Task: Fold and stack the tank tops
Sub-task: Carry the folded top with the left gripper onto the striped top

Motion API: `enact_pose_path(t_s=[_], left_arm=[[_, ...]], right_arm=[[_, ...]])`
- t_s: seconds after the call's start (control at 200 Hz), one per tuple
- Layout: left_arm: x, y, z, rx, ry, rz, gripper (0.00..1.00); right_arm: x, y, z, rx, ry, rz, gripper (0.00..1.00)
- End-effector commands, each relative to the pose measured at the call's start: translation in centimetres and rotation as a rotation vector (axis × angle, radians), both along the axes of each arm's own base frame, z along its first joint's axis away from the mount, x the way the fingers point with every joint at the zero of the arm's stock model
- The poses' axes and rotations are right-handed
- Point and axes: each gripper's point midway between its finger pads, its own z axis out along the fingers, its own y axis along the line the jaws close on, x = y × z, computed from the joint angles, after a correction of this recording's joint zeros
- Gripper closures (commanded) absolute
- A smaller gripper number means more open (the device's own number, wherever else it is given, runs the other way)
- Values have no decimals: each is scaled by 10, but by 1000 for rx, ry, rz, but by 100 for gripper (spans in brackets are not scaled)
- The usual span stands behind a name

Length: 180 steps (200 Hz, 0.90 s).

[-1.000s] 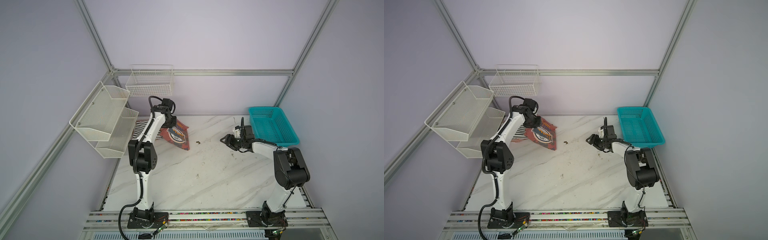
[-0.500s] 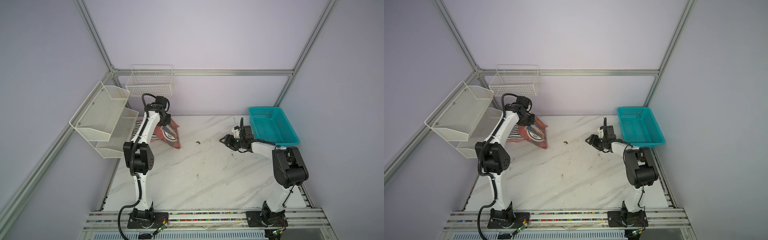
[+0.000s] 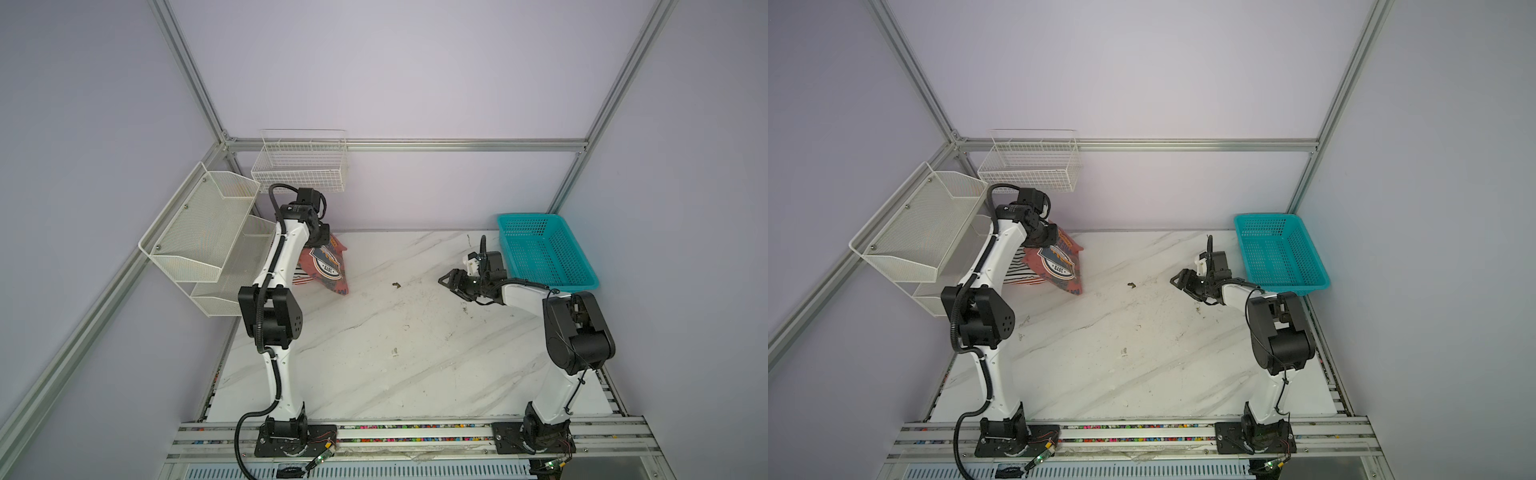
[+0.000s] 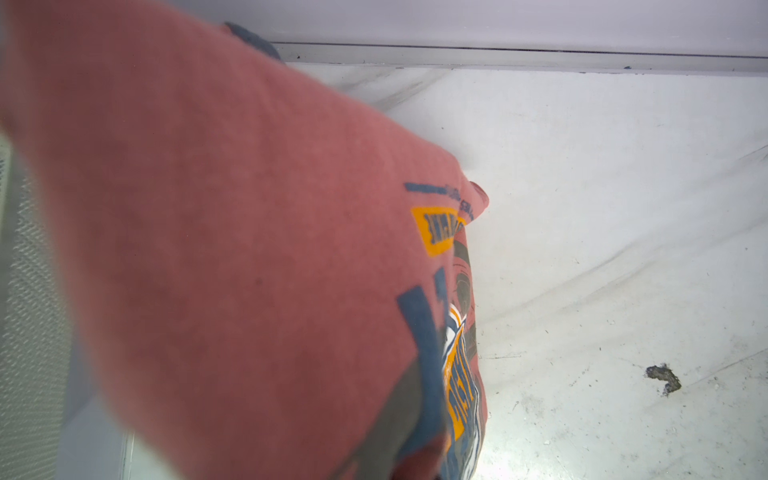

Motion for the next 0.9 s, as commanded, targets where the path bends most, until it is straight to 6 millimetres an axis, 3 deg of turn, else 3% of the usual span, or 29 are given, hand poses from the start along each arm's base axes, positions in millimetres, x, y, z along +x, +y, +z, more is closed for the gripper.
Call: enact_pose_path(t_s=[0.0,0.31,0.65,0.895], left_arm=[[-3,11,85,18,-205,-2,100],[0,33,77,10,-199,30,100],[9,84,41,72,-154,134,100],[19,101,9,54,-114,153,100]], right_arm=[[-2,4,-7,9,9,12,31],[-3,5,-11,8,20,19,31],[-5,11,-16,-1,36,26,31],[-6,18,-17,-14,42,34,31]])
